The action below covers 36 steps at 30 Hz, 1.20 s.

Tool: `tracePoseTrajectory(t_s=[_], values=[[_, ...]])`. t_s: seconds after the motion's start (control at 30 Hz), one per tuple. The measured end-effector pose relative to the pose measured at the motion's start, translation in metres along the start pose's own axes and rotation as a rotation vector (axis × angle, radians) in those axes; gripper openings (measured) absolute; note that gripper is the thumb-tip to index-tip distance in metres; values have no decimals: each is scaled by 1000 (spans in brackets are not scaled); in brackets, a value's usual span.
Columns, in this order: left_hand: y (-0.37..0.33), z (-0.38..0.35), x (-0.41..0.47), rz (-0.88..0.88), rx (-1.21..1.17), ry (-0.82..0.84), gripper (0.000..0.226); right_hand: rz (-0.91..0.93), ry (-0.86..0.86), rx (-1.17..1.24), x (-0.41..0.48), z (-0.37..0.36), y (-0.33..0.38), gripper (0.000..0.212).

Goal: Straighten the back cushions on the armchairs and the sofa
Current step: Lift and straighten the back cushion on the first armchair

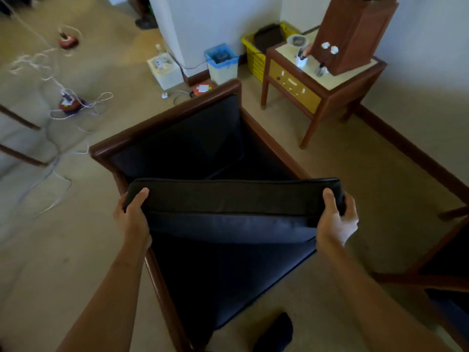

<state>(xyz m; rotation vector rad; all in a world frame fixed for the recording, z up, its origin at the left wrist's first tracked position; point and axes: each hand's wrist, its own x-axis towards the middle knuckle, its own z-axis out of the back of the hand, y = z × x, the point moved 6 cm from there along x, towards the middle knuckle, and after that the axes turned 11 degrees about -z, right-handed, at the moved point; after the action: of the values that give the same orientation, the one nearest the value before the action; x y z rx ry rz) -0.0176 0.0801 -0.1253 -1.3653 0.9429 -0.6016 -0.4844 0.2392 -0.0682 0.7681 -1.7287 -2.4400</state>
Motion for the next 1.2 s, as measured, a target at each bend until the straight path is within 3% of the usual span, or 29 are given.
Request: tracePoseTrajectory(t_s=[0.47,0.77,0.93,1.07,1.2], values=[[-26,32,-14,-94,-52,-379,39,168,343,-134,29,-174,108,41],[-27,3,82,-85,41,-391,51,219,390,-241,61,-307,132,61],[-25,-21,131,-97,116,-389,35,310,459,-350,79,-370,131,47],[0,-30,159,-46,210,-399,44,284,540,-530,99,-415,107,71],[15,-43,177,-69,330,-372,51,339,589,-726,110,-447,88,77]])
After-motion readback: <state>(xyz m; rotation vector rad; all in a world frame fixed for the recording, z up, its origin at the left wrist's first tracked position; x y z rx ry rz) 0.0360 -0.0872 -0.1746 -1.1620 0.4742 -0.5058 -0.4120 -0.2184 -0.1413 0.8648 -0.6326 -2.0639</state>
